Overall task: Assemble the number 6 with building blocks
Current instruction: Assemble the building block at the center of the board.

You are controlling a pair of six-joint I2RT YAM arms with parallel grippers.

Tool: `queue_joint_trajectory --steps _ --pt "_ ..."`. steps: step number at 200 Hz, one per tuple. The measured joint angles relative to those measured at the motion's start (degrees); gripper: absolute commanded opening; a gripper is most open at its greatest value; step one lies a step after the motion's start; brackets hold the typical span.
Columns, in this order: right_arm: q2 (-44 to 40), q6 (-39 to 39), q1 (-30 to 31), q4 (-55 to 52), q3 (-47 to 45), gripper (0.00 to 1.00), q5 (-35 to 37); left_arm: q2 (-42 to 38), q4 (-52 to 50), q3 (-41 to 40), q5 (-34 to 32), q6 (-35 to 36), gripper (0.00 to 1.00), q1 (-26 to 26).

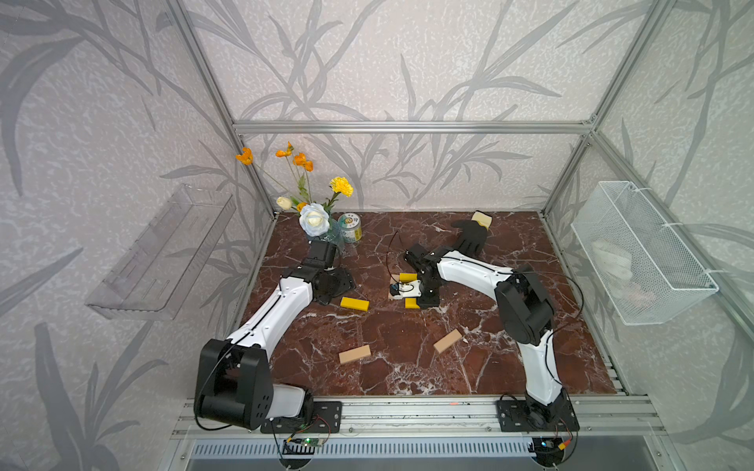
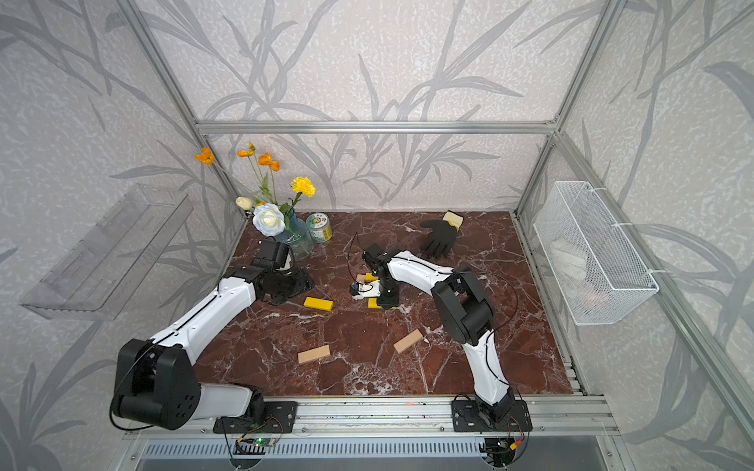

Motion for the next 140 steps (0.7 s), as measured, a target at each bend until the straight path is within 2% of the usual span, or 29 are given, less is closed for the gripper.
queue_joint_trajectory --steps 140 --pt "6.3 2.6 0.2 -1.7 7.7 0.0 0.1 -0.3 -0.2 -1.6 0.0 0.0 0.75 0.1"
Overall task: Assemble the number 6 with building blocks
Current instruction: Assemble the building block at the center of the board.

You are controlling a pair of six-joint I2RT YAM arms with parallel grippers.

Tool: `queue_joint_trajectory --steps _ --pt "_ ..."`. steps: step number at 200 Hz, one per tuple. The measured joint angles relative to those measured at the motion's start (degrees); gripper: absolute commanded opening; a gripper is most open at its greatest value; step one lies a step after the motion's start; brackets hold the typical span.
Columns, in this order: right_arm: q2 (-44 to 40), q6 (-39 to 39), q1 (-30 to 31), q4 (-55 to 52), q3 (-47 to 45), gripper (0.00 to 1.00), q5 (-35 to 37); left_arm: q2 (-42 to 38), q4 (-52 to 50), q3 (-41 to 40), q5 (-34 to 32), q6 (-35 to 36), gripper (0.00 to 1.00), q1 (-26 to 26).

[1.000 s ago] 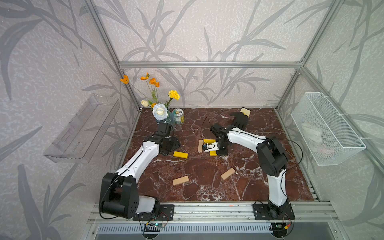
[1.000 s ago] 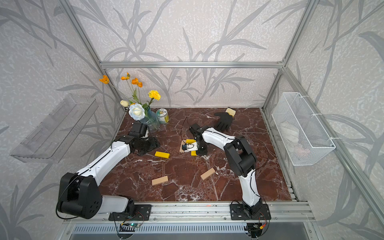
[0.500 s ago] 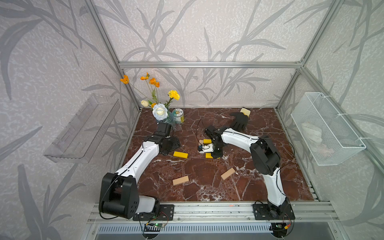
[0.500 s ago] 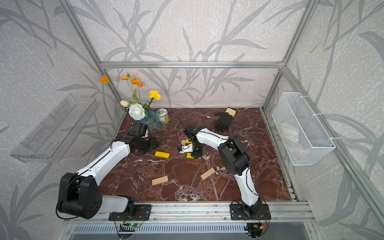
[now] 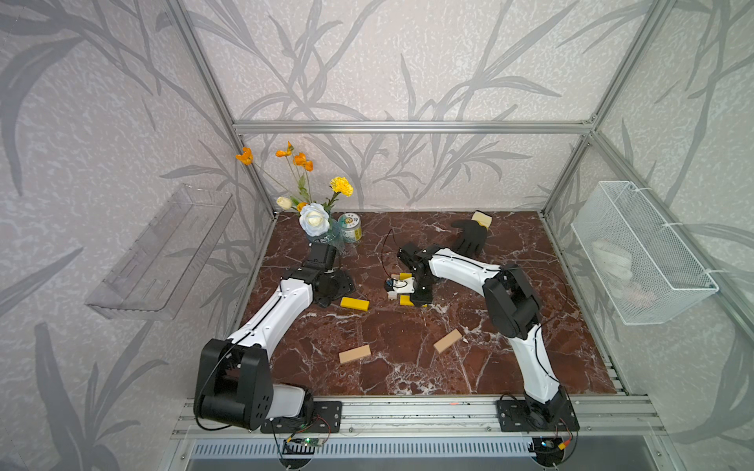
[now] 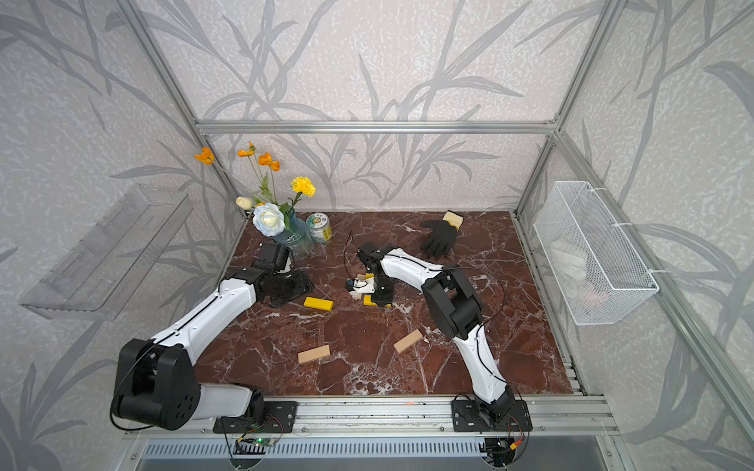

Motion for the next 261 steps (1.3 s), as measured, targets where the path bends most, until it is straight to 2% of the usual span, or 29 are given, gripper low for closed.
queue_joint_trajectory --steps 261 --pt "1.5 0.4 0.5 -0.7 2.5 0.0 1.0 -0.3 -0.1 -0.4 0.0 0.5 0.74 1.1"
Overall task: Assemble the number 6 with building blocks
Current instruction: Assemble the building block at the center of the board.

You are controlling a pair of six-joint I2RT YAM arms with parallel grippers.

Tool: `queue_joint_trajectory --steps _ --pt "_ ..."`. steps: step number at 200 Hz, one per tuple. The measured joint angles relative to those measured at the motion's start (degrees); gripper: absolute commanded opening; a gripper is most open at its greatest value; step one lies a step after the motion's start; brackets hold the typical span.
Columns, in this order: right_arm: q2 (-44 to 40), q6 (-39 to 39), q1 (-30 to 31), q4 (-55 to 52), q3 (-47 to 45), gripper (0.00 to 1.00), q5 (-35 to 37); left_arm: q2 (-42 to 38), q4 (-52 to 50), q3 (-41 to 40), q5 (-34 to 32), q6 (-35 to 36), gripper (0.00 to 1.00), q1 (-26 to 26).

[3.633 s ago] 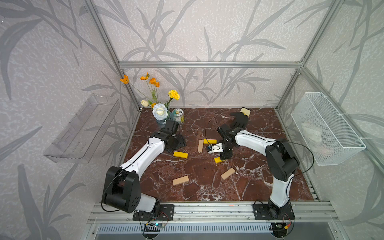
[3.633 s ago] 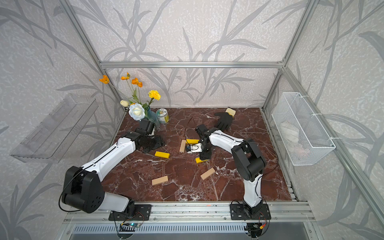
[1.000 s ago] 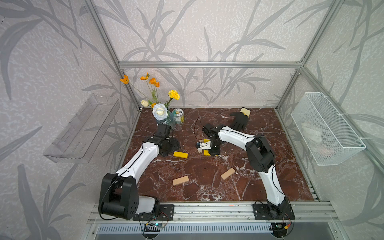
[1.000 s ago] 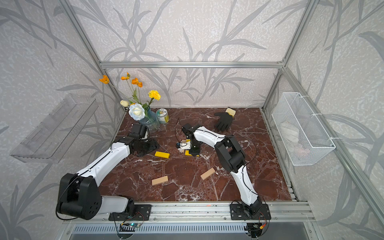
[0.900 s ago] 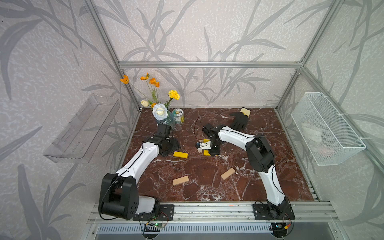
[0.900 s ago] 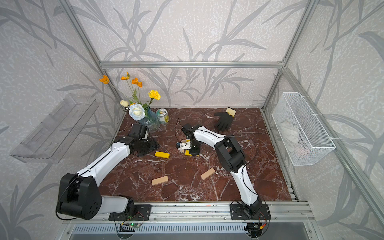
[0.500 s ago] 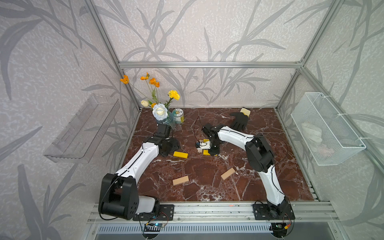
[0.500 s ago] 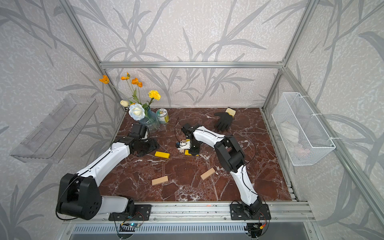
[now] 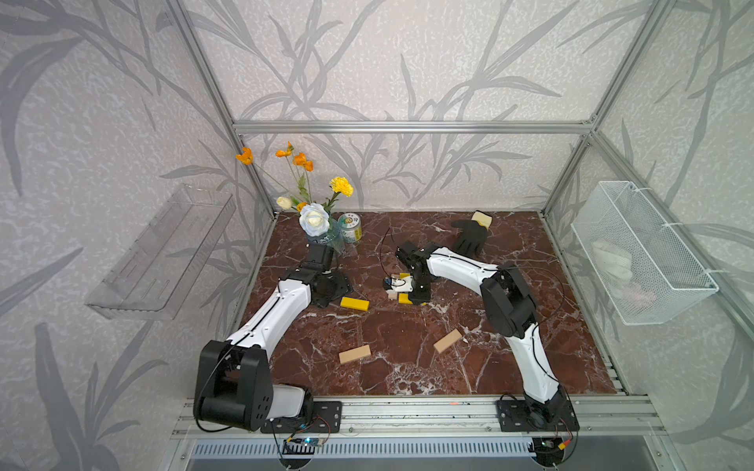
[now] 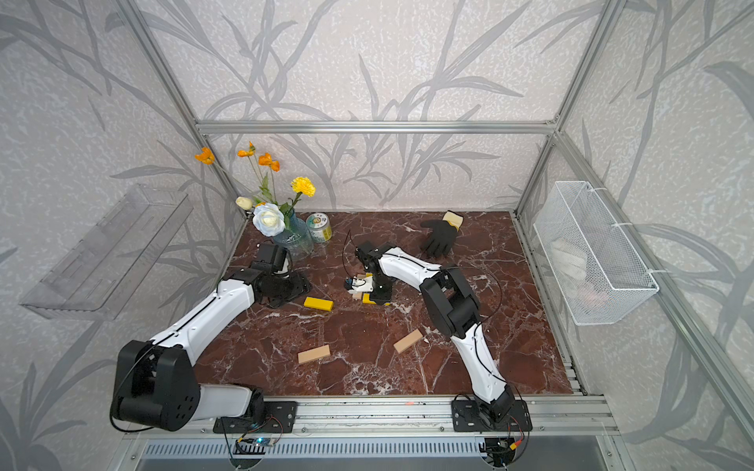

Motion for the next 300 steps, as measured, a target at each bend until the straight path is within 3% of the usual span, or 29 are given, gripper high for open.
queue_joint_trajectory --steps 134,186,203,231,252,300 --pt "0.1 0.2 0.8 -0.1 0.2 0.0 0.1 0.0 0.1 -0.6 0.5 0.6 0.75 0.6" --pt "0.1 0.7 1.0 -0.1 0.2 0.27 1.1 0.0 0.1 -1.0 0.5 0.7 0.74 0.7" --pt "0.1 1.1 1.0 -0.1 0.1 0.51 1.6 0.0 0.1 -1.4 0.5 0.7 0.74 0.8" --pt "0.1 1.8 1.0 -0.3 0.0 0.6 2.4 0.0 0.1 -1.9 0.7 0.7 0.74 0.8" --pt "0.1 2.8 1.0 -0.2 0.0 0.8 2.7 -0.2 0.2 -2.2 0.8 0.8 0.74 0.9" --pt "-1.6 5.0 1.0 2.0 -1.9 0.95 3.1 -0.9 0.1 -2.8 1.2 1.0 0.75 1.1"
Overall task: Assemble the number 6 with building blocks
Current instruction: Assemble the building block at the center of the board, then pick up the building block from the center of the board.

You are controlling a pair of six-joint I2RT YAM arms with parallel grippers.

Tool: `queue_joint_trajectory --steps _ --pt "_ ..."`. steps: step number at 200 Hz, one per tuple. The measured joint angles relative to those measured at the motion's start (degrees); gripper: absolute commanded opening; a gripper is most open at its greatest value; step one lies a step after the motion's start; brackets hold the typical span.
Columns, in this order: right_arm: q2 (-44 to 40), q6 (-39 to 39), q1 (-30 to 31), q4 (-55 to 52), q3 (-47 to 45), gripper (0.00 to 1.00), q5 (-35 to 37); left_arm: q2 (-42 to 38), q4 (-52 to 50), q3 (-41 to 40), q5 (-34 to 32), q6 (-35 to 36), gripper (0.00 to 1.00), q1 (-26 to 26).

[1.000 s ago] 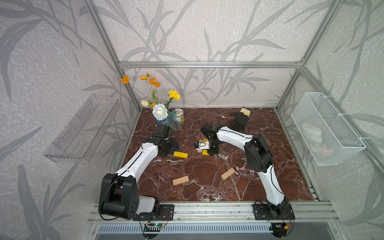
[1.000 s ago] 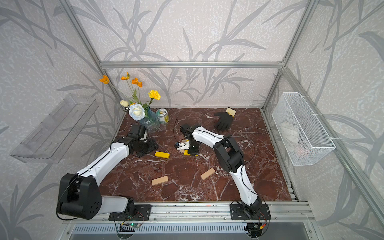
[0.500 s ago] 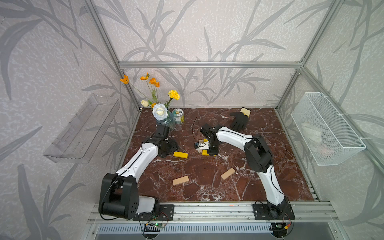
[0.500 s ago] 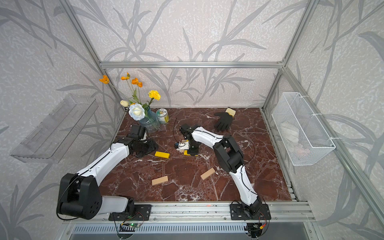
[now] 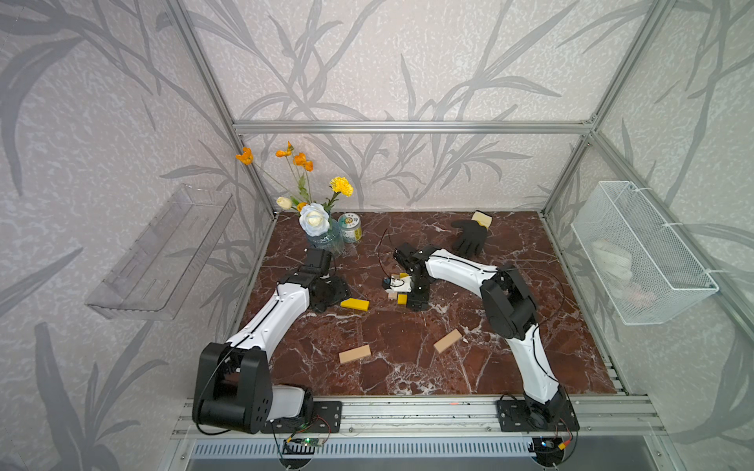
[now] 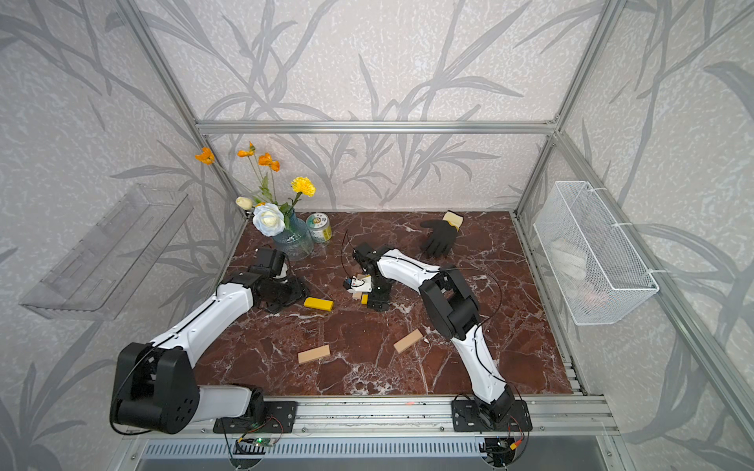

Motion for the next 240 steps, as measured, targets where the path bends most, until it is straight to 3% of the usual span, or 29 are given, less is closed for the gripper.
queue_joint_trajectory --steps 25,59,103,140,240 --pt "-5.1 0.6 -0.2 1.0 -3.2 0.99 0.4 0.0 0.0 0.0 0.2 0.0 0.74 0.0" --pt "-21.6 -1.4 -1.2 2.1 -11.0 0.99 0.7 0.0 0.0 0.0 0.3 0.0 0.74 0.0" --pt "-40.6 -8.6 -3.3 5.6 -30.9 0.96 -1.3 -0.3 0.0 0.0 0.5 -0.2 0.74 0.0" --pt "-41.2 -12.1 -3.4 6.4 -41.4 0.95 -4.8 -1.0 0.1 -1.0 0.8 -1.1 0.74 0.0" --pt "-35.0 -16.8 -3.4 11.6 -46.0 0.9 -11.5 -6.3 0.7 -5.9 1.6 -4.2 0.74 0.0"
